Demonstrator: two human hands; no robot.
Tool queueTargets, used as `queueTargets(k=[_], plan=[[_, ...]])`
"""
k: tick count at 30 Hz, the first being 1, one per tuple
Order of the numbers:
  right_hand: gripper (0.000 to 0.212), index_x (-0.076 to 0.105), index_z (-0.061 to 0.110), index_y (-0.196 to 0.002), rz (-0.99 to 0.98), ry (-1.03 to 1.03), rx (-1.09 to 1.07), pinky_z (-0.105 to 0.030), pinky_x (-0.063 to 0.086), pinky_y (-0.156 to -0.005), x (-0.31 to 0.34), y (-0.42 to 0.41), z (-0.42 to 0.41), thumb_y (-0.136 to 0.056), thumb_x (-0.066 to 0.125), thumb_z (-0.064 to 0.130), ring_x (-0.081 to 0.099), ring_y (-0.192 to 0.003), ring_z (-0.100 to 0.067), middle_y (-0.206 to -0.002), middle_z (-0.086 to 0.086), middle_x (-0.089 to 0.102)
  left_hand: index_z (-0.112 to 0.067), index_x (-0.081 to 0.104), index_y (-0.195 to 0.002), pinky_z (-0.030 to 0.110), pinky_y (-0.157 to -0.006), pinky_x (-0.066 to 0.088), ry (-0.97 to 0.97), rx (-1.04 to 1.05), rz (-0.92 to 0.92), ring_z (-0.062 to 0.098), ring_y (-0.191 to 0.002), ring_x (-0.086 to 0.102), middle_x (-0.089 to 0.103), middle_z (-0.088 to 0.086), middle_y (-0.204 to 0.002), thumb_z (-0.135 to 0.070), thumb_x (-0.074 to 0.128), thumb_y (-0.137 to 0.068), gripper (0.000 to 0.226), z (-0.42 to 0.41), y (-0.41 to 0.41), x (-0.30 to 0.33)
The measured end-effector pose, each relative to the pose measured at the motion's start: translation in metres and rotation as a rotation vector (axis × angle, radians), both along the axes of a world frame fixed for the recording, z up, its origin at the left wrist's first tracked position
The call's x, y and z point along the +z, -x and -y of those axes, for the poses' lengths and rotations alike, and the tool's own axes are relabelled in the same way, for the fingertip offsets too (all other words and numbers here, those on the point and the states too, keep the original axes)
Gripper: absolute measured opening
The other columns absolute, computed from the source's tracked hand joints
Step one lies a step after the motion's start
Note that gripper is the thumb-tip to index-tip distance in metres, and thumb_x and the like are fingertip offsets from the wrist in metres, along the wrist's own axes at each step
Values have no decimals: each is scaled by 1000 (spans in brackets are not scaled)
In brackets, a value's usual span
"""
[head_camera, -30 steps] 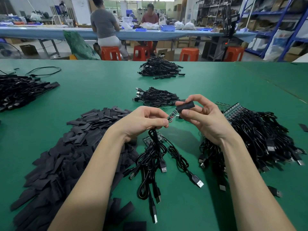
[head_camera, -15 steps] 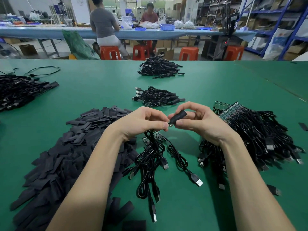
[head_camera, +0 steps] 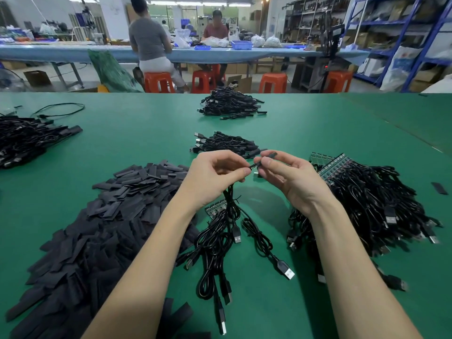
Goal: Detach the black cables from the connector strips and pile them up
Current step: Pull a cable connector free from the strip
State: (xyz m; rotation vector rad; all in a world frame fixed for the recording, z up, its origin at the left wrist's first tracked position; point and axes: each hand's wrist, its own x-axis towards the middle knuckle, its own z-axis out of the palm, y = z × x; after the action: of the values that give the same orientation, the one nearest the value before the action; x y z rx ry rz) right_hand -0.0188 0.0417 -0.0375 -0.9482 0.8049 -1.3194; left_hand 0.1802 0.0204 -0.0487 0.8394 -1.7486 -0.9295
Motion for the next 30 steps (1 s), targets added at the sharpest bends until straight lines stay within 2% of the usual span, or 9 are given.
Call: queueTargets(k=[6,13,19,22,25,30], plan=[[15,69,0,-102,25,-36,-5,-18,57,-77,0,-5,1,-87,70,1,71,-85,-13,-97,-11,76,-18,77,-87,25,-74,57,23,42,-7,16,-72,73,76,1,-78,-8,80,-83,11,-2,0,2],[29,69,0,-103,43,-36,12,-18,57,-76,0,-5,1,-76,76,8,71,-84,-14,-99,-13,76,-22,79,-87,23,-73,56,27,36,-15,13,-74,73,77,-2,-80,-7,79,-83,16,-3,1,4],[25,72,4,-98,17,-35,65,-18,57,-75,-2,-8,0,-74,78,9,73,-80,-15,-95,-10,76,-15,79,-89,23,-74,56,8,1,-50,16,-73,73,78,4,-83,-4,80,-84,12,-4,-2,4],[27,71,3,-101,1,-22,74,-18,57,-75,-1,-7,0,-76,77,10,72,-78,-15,-96,-12,76,-8,72,-91,22,-72,55,-25,-3,-106,18,-70,73,76,7,-79,-2,80,-82,14,-4,0,5],[27,70,3,-102,-12,-14,84,-19,57,-75,1,-8,-1,-76,76,10,72,-76,-15,-97,-12,76,-6,67,-90,22,-72,56,-26,-2,-123,19,-69,73,75,3,-75,-2,81,-81,17,-3,1,5],[24,70,3,-101,-62,10,90,-19,57,-76,4,-11,-3,-78,76,8,70,-73,-15,-95,-13,73,-10,69,-86,19,-72,54,-35,-10,-102,16,-70,73,75,0,-75,-6,82,-82,14,-2,-2,5]])
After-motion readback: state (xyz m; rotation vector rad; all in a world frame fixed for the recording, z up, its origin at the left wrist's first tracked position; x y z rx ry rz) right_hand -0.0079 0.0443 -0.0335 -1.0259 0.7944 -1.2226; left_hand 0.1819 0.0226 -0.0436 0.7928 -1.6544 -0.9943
